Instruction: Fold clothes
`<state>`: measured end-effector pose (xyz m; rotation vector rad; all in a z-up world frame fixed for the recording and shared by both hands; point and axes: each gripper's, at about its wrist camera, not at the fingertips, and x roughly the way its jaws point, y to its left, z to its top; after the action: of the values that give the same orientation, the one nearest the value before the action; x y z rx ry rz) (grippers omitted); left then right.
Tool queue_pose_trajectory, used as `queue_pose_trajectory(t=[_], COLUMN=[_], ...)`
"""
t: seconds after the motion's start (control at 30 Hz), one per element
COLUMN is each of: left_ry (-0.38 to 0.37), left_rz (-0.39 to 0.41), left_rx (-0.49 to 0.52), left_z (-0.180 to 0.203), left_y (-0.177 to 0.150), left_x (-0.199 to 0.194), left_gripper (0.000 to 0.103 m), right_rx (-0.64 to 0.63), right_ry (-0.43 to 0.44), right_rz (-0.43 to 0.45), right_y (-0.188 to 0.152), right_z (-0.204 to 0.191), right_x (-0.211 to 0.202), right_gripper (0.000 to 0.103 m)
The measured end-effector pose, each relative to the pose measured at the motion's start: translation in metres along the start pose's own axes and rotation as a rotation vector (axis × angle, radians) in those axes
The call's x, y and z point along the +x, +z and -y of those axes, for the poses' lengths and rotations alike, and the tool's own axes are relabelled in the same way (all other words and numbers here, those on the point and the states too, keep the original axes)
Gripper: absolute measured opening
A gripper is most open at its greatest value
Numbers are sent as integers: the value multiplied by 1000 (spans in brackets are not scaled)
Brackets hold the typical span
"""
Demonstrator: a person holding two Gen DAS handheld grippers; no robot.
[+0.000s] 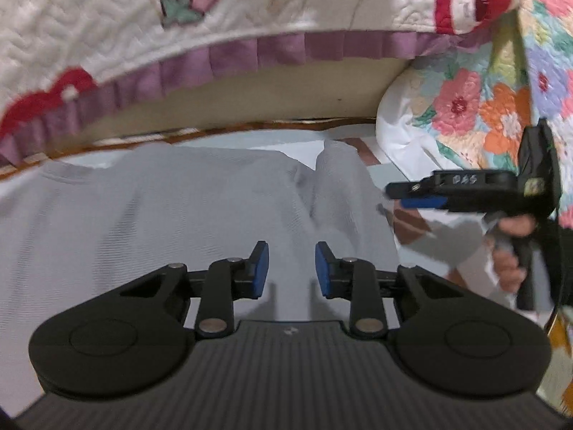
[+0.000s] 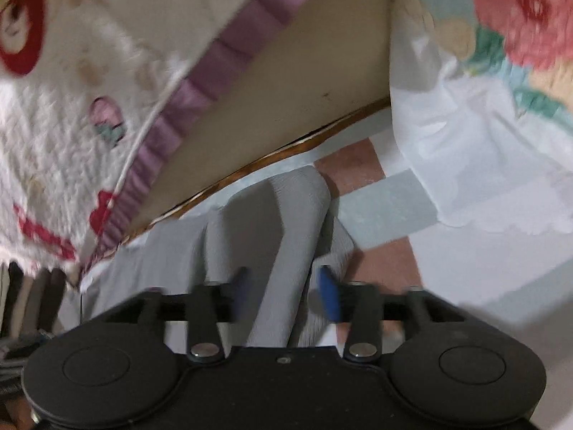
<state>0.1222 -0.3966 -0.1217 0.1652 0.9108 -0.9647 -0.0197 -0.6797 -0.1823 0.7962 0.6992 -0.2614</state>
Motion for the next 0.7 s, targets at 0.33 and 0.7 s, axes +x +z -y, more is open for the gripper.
queue_pose_trajectory(t=[0.33,0.7], left_ry=[-43,-235], left_rz=[2,55], left_rx=[-57,-280], left_z=[-38,-55], left_y=[2,3], left_x=[36,28], left_gripper=[28,33], right_rx=[-266,-851], right_ry=[-23,-87], right_rz=[139,207], right_y=[-10,-100], right_z=[-28,-132], right_x=[23,-13], right_gripper=[8,8])
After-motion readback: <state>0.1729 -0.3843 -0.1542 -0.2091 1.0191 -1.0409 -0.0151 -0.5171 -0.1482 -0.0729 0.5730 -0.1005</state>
